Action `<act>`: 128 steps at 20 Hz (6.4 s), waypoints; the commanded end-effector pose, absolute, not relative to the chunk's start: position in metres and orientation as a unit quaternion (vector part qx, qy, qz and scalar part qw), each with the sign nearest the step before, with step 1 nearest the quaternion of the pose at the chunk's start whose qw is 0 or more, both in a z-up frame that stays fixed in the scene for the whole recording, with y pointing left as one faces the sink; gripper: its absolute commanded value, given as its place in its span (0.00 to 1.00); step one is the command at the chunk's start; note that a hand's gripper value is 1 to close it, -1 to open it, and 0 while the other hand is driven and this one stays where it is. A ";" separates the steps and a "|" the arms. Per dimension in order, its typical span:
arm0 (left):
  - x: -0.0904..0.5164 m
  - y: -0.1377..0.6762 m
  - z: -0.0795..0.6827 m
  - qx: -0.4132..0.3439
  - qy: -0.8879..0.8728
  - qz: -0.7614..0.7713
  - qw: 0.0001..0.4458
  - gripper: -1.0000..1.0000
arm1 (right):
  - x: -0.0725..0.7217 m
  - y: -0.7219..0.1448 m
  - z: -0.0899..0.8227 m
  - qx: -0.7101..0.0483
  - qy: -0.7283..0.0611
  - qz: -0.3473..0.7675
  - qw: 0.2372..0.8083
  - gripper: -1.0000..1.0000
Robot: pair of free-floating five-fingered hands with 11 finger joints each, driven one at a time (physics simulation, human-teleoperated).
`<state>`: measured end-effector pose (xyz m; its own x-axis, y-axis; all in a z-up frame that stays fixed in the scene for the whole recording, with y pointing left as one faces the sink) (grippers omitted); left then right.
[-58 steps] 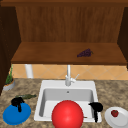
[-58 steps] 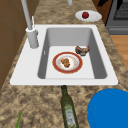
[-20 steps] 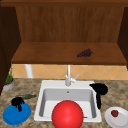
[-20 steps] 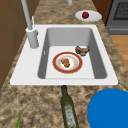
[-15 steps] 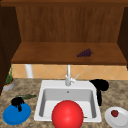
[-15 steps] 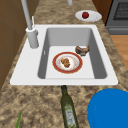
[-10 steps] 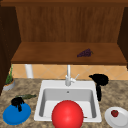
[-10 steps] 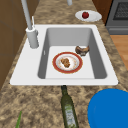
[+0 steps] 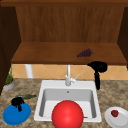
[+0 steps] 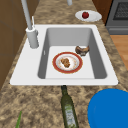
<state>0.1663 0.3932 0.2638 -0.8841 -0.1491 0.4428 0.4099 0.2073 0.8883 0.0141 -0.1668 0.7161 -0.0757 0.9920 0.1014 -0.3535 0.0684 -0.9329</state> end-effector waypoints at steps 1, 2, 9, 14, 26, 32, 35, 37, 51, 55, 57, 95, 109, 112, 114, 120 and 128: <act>0.166 0.393 0.264 -0.088 -0.744 -0.623 0.224 0.50 | 0.024 -0.163 0.747 -0.369 -0.437 0.580 0.581 0.00; 0.166 0.393 0.264 -0.088 -0.744 -0.623 0.224 0.50 | 0.028 -0.162 0.755 -0.369 -0.436 0.580 0.581 0.00; 0.166 0.393 0.264 -0.088 -0.744 -0.623 0.224 0.50 | 0.083 -0.153 0.808 -0.363 -0.431 0.585 0.583 0.00; 0.166 0.393 0.264 -0.088 -0.744 -0.623 0.224 0.50 | 0.124 -0.149 0.838 -0.365 -0.431 0.584 0.583 0.00; 0.166 0.393 0.264 -0.088 -0.744 -0.623 0.224 0.50 | 0.221 -0.136 0.794 -0.367 -0.408 0.607 0.575 0.00; 0.166 0.393 0.264 -0.088 -0.744 -0.623 0.224 0.50 | 0.265 -0.135 0.770 -0.339 -0.392 0.617 0.593 0.00; 0.166 0.393 0.264 -0.088 -0.744 -0.623 0.224 0.50 | 0.288 -0.135 0.761 -0.328 -0.383 0.621 0.600 0.00; 0.166 0.393 0.264 -0.088 -0.744 -0.623 0.224 0.50 | 0.304 -0.135 0.758 -0.321 -0.379 0.624 0.604 0.00; 0.166 0.393 0.264 -0.088 -0.744 -0.623 0.224 0.50 | 0.417 -0.146 0.682 -0.317 -0.359 0.646 0.594 0.00; 0.166 0.393 0.264 -0.088 -0.744 -0.623 0.224 0.50 | 0.445 -0.153 0.662 -0.310 -0.348 0.652 0.598 0.00; 0.166 0.393 0.264 -0.088 -0.744 -0.623 0.224 0.50 | 0.460 -0.156 0.651 -0.308 -0.345 0.653 0.599 0.00; 0.166 0.393 0.264 -0.088 -0.744 -0.623 0.224 0.50 | 0.475 -0.169 0.603 -0.378 -0.393 0.602 0.584 1.00; 0.166 0.393 0.264 -0.088 -0.744 -0.623 0.224 0.50 | 0.395 -0.203 0.660 -0.374 -0.409 0.579 0.598 1.00; 0.166 0.393 0.264 -0.088 -0.744 -0.623 0.224 0.50 | 0.373 -0.212 0.657 -0.384 -0.414 0.574 0.594 1.00; 0.166 0.393 0.264 -0.088 -0.744 -0.623 0.224 0.50 | 0.359 -0.217 0.656 -0.386 -0.413 0.572 0.594 1.00; 0.166 0.393 0.264 -0.088 -0.744 -0.623 0.224 0.50 | 0.316 -0.233 0.649 -0.387 -0.409 0.574 0.595 1.00; 0.166 0.393 0.264 -0.088 -0.744 -0.623 0.224 0.50 | 0.259 -0.252 0.619 -0.392 -0.403 0.578 0.592 1.00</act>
